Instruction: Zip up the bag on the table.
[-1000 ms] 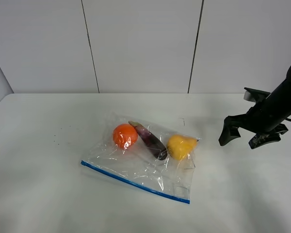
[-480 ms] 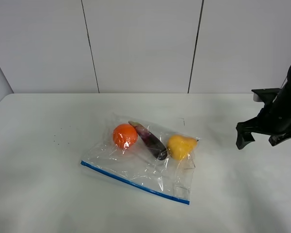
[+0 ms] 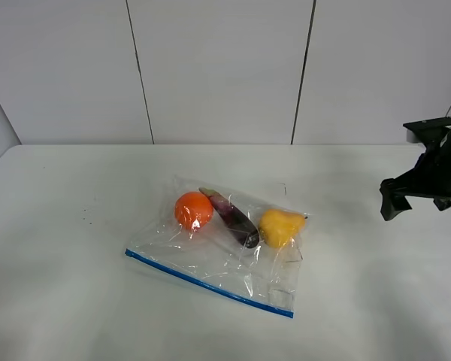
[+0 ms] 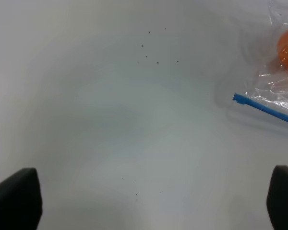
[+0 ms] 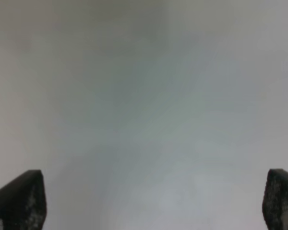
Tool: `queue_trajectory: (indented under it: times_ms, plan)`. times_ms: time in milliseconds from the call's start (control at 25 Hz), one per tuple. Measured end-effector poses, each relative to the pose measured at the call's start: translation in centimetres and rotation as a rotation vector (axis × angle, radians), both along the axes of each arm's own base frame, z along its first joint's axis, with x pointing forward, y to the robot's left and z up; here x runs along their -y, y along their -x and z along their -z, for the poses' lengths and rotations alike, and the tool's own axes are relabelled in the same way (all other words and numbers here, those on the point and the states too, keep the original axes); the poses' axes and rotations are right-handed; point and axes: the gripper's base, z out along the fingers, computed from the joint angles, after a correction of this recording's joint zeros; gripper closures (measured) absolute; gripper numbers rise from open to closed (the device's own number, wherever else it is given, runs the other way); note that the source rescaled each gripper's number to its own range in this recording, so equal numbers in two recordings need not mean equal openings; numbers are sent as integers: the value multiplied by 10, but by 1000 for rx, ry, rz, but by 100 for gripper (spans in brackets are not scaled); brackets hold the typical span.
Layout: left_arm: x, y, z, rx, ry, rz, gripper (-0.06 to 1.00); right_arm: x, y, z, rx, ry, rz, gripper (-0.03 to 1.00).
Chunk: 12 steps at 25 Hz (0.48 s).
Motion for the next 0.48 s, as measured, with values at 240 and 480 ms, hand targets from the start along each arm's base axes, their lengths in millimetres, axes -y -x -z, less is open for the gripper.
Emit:
queue_trajectory:
  times_ms: [240, 480]
  plan:
    - [0, 0, 0, 0, 0, 0, -3, -1, 23, -33, 90, 4, 6, -3]
    - [0, 0, 0, 0, 0, 0, -3, -4, 76, -50, 170, -12, 16, -3]
